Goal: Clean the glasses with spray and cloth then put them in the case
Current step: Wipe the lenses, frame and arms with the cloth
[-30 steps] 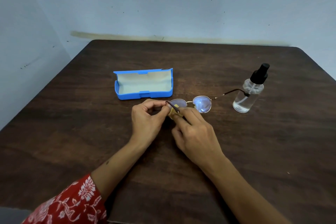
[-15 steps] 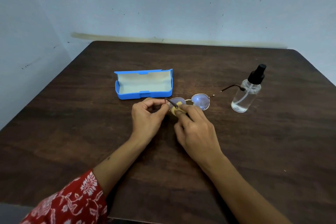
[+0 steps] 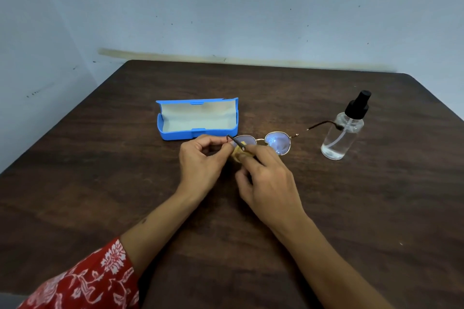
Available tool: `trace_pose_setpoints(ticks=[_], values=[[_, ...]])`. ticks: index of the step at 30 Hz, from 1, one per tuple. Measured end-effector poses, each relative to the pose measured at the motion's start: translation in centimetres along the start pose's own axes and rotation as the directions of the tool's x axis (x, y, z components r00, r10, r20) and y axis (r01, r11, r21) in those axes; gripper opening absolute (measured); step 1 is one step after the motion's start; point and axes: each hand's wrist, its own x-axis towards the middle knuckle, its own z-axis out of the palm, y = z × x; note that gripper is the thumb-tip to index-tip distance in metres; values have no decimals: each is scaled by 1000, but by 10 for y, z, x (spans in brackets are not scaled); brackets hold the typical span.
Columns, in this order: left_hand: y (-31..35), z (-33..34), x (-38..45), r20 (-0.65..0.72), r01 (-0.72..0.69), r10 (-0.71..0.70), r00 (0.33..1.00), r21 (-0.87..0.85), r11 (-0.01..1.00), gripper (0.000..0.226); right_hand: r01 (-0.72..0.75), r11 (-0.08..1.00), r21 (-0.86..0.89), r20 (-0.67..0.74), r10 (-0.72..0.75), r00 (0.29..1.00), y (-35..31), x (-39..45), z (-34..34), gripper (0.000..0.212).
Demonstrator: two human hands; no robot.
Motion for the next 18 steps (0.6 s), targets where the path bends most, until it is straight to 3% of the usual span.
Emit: trace_pose_setpoints(ticks=[3,9,13,18], values=[[-1,2,2,2,3,-3,1000,-33,999,10,-56,998,-5,-41,55,998,3,2,0,24],[-8,4,6,-2,7,-7,1000,-60,998,10,4,1000,16,-20,-4,1000,4,2,1,29],[-9,5,7,7,12,-12,1000,-84,996,10,-59,998,-6,-67,58,996,6,3,1,24],[-10,4,8,-20,-36,35,999,-38,999,13,11,1000,14,-21,-11,1000,0,2,5,22]])
